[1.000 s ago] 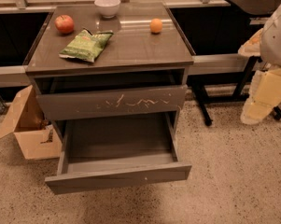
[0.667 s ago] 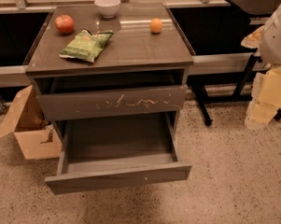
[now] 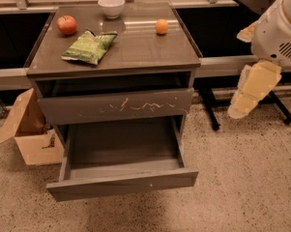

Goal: Place green jalapeno chip bag into middle drawer

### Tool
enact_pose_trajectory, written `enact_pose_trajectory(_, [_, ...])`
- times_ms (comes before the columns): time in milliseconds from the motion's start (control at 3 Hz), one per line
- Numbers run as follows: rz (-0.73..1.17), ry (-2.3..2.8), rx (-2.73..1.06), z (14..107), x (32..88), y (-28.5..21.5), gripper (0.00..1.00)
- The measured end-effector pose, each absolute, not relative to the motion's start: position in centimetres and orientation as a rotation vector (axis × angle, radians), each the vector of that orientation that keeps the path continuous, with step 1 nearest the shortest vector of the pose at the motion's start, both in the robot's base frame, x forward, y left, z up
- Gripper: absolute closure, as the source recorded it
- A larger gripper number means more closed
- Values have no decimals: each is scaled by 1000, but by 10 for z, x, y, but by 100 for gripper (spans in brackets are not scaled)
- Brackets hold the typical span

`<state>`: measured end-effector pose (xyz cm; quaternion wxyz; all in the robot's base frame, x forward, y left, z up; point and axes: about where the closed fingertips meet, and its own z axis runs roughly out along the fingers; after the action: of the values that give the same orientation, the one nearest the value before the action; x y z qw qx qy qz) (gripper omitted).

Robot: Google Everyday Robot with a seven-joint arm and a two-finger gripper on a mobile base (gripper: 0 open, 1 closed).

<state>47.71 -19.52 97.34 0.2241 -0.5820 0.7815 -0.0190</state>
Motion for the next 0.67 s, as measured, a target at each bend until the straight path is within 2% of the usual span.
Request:
enact_pose_trajectory(333, [86,2040,-1532,960,517,-165,0])
enact_pose_trajectory(667, [96,2029,-1531,958,521,-163,0])
